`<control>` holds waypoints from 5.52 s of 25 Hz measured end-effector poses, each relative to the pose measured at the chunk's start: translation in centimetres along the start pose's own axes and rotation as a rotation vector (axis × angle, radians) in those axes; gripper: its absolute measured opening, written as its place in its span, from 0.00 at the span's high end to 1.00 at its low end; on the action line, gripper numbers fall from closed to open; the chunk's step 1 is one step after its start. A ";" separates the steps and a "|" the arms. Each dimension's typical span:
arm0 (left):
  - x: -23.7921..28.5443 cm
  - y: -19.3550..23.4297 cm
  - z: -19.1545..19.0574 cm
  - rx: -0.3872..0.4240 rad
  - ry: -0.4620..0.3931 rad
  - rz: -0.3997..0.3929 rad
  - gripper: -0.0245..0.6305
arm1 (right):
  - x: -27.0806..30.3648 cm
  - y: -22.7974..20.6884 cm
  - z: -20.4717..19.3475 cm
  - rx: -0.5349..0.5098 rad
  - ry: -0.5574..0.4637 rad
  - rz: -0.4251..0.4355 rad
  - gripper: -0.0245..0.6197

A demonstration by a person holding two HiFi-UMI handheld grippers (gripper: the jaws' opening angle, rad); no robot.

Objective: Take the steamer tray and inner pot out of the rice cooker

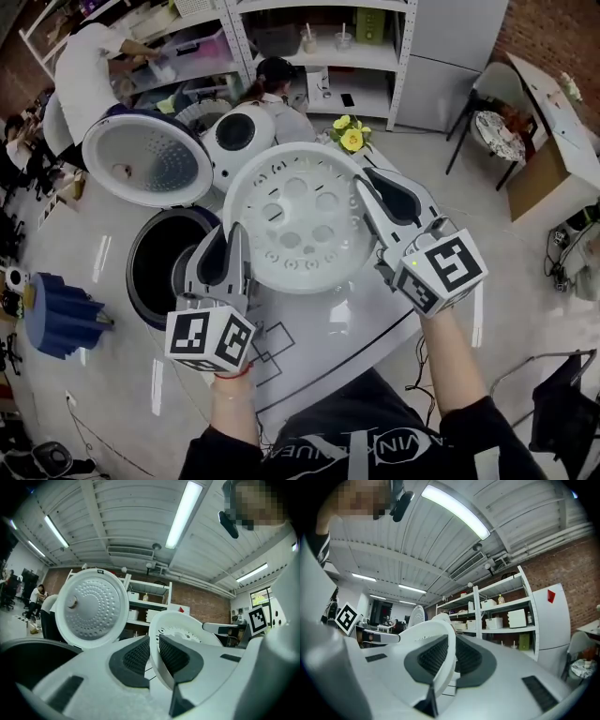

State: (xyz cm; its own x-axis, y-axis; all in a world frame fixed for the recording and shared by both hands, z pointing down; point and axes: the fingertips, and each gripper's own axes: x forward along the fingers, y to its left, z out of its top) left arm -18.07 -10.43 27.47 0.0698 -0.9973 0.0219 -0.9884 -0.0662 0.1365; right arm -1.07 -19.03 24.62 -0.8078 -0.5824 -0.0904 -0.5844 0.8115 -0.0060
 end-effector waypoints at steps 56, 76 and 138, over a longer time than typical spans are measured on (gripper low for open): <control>16.7 -0.4 -28.6 -0.127 0.602 -0.032 0.89 | -1.8 -14.0 -31.9 0.344 0.559 -0.230 0.87; 16.5 0.2 -27.6 -0.064 0.535 -0.004 0.88 | -1.8 -14.1 -30.7 0.198 0.543 -0.250 0.82; -17.6 20.9 -3.6 0.013 0.167 0.558 0.79 | 15.4 20.8 -13.4 0.272 0.375 0.464 0.68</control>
State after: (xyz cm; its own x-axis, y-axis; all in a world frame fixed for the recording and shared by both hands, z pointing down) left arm -39.42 5.83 33.55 -0.4428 -0.8630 0.2433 -0.8832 0.4665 0.0474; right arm -26.67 -11.78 36.47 -0.9722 -0.1066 0.2086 -0.1684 0.9371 -0.3057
